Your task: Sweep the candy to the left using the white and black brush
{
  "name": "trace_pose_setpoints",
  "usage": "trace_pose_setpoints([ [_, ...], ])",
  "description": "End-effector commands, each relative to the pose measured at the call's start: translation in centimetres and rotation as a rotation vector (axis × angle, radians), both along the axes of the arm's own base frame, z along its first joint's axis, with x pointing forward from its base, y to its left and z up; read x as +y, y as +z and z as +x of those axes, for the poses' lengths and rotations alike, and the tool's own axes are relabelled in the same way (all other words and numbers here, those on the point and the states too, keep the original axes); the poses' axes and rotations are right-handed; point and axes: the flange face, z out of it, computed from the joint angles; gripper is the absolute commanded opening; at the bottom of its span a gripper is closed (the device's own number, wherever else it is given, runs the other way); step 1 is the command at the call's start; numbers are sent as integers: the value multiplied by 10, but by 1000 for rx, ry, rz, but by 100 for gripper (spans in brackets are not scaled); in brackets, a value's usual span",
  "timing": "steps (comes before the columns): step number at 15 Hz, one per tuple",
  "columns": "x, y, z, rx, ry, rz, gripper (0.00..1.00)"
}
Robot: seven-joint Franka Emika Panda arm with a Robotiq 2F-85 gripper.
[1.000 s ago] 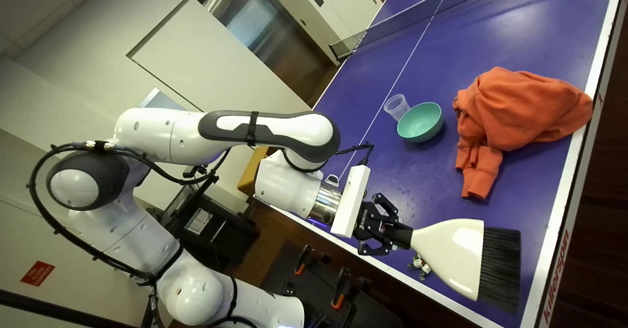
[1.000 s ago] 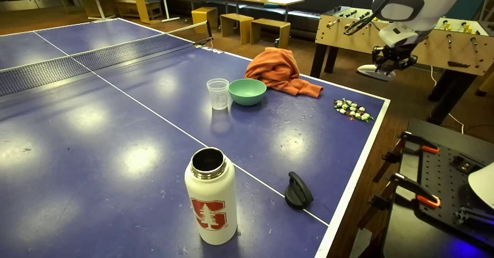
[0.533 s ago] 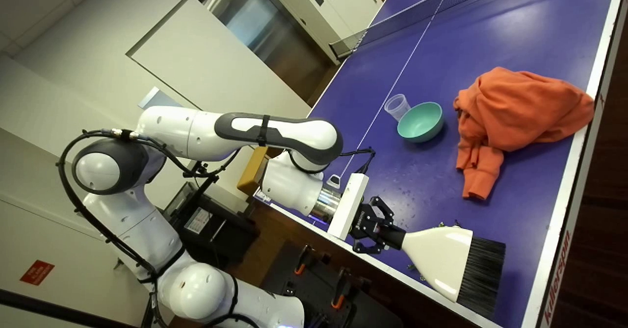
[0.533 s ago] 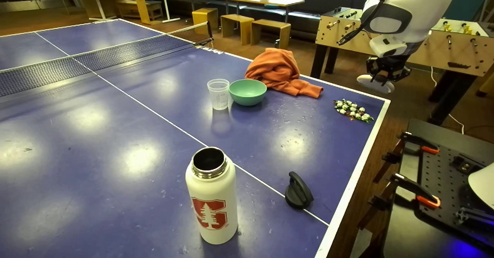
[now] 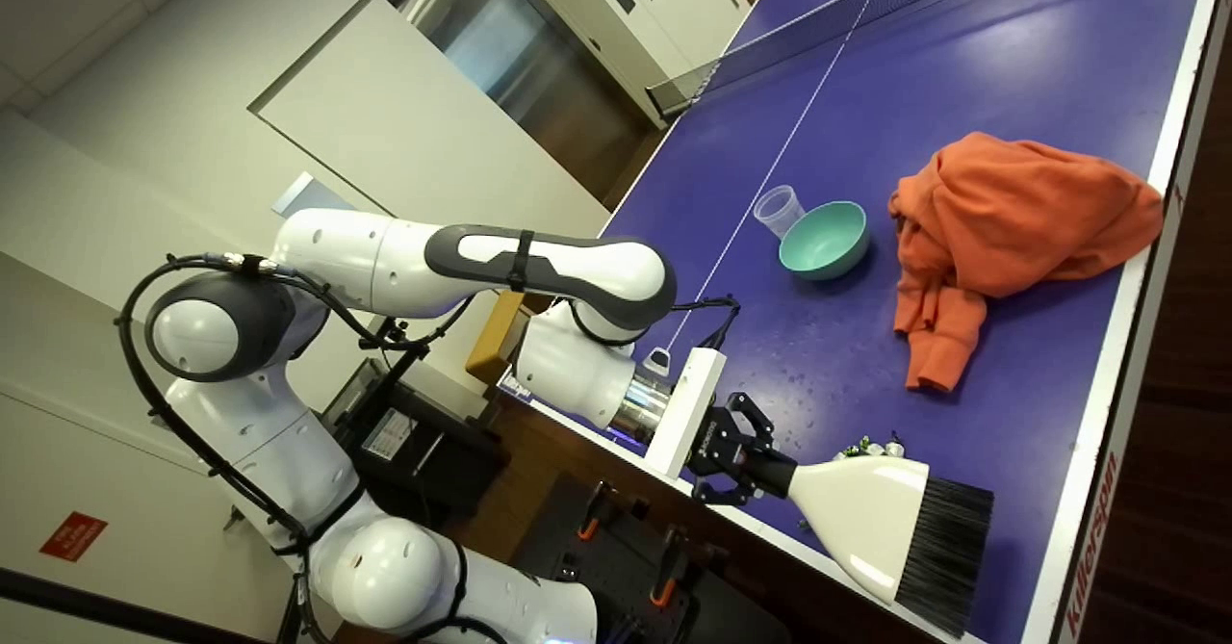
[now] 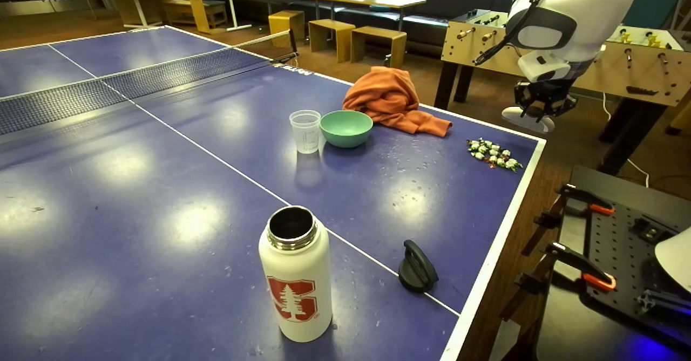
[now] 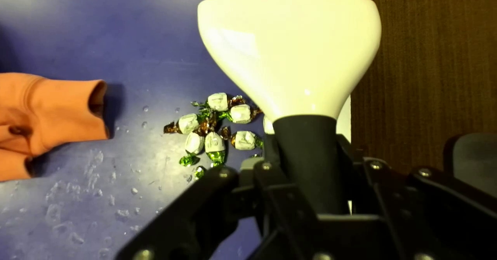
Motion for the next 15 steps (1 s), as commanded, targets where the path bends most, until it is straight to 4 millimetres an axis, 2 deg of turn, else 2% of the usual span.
trace_pose_setpoints([
  [1,12,-6,1,-18,-35,37,12],
  [7,39,-26,0,-12,-70,93,12],
  [15,91,-54,7,12,-43,194,12],
])
